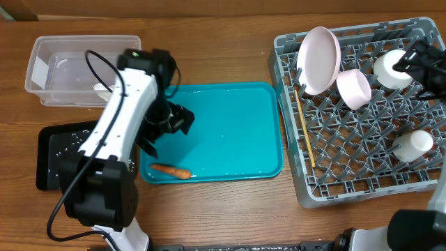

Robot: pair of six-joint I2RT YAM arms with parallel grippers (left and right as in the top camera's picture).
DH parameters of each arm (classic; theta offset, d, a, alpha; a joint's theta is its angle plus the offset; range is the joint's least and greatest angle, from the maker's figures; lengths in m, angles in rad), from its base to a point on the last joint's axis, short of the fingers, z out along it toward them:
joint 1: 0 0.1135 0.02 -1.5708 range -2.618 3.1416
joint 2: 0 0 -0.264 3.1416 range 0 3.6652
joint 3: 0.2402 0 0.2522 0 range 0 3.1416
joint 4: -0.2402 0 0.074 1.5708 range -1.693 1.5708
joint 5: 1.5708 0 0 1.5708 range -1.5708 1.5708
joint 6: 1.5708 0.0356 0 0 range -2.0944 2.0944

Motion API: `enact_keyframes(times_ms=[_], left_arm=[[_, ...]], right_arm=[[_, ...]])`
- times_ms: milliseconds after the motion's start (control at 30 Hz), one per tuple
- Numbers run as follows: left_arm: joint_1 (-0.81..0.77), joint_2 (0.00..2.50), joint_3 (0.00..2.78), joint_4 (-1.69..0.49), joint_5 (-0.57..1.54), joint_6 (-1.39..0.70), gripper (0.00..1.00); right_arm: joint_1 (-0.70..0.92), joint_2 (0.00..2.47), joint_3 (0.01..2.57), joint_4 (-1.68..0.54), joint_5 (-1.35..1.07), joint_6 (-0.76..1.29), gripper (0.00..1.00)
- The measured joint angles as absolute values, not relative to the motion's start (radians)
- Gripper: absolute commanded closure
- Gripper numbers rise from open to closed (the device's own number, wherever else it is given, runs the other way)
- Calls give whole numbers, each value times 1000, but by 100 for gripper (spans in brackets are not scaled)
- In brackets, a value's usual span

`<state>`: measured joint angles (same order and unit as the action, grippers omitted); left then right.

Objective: Sort waste into correct bins and load items into the dishwasher
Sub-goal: 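Grasp the orange carrot on the teal tray with the left gripper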

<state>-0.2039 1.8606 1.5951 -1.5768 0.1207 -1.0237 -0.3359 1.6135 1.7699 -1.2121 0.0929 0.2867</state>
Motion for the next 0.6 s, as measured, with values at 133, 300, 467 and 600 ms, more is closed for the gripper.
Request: enact_keyframes(times_ms=[133,300,467,600], left_arm=[[-228,1859,1500,-1486,133,-1097,0],[-236,1858,1345,-1282,163,-1136,0],[-236,1857,1224,-1168,173,-1152,0],[-236,1857,1155,-1115,173,-1154,0]], right_arm=[[-336,1655,1770,-1242,87,287,1],[-336,1668,1769,-1249,85,287,0],[-336,1668,1769,-1245,75,287,0],[-336,1668,1769,-1242,60,287,0]])
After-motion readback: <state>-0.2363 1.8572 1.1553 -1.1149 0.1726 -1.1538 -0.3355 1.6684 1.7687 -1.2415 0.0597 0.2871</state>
